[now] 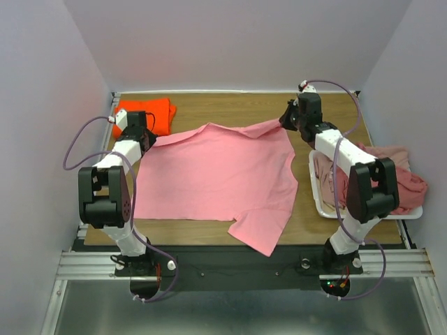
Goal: Fold and stack the t-shirts
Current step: Fold the tshirt
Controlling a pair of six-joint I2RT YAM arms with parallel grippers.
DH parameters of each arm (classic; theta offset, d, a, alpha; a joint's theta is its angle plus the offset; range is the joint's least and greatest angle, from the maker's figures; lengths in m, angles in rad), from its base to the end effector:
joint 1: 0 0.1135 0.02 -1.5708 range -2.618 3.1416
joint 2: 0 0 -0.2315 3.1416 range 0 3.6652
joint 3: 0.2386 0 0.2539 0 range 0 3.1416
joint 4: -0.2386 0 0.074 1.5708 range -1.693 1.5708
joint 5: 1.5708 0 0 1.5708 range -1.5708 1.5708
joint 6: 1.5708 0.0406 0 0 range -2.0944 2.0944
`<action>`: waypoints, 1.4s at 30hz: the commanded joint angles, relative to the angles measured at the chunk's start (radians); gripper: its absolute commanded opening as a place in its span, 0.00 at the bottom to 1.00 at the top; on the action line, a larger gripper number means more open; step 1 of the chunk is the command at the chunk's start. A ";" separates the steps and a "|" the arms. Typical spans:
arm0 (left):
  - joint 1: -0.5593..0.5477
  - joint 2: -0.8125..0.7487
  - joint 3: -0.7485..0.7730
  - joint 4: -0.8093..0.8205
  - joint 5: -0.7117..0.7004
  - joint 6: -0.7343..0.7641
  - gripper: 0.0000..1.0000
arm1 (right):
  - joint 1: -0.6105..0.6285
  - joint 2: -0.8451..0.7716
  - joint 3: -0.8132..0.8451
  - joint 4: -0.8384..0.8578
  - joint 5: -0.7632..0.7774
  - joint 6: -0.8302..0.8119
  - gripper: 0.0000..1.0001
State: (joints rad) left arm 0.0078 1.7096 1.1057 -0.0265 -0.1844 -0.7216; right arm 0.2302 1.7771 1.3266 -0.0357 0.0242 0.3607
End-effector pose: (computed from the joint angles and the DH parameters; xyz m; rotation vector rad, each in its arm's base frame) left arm 0.3811 0.0104 0.1849 -0.8786 2.0125 -0.1994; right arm 0.4062 0.0942 0.2331 0.1504 2.0688 0.3399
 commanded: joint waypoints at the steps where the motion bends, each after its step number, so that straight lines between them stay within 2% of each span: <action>1: 0.023 -0.103 -0.061 0.010 -0.015 0.007 0.00 | -0.003 -0.123 -0.093 0.039 0.020 0.026 0.00; 11: 0.075 -0.177 -0.144 -0.004 0.023 0.016 0.00 | -0.003 -0.295 -0.228 -0.098 0.008 0.057 0.00; 22: 0.121 -0.203 -0.153 -0.032 0.083 0.059 0.00 | -0.003 -0.404 -0.251 -0.288 0.005 0.135 0.00; 28: 0.120 -0.211 -0.161 -0.062 0.074 0.071 0.00 | -0.003 -0.404 -0.334 -0.300 -0.020 0.178 0.01; 38: 0.120 -0.214 -0.271 -0.102 0.049 0.030 0.00 | -0.002 -0.481 -0.536 -0.300 -0.084 0.253 0.01; 39: 0.120 -0.209 -0.271 -0.107 0.049 0.031 0.00 | -0.002 -0.481 -0.537 -0.300 -0.105 0.250 0.05; 42: 0.121 -0.197 -0.265 -0.136 0.040 0.025 0.07 | 0.008 -0.482 -0.563 -0.300 -0.138 0.244 0.25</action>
State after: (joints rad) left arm 0.1261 1.5146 0.8371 -0.1329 -0.1139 -0.6868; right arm 0.2302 1.3231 0.7799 -0.3508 -0.0593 0.5953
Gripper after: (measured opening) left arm 0.031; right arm 0.168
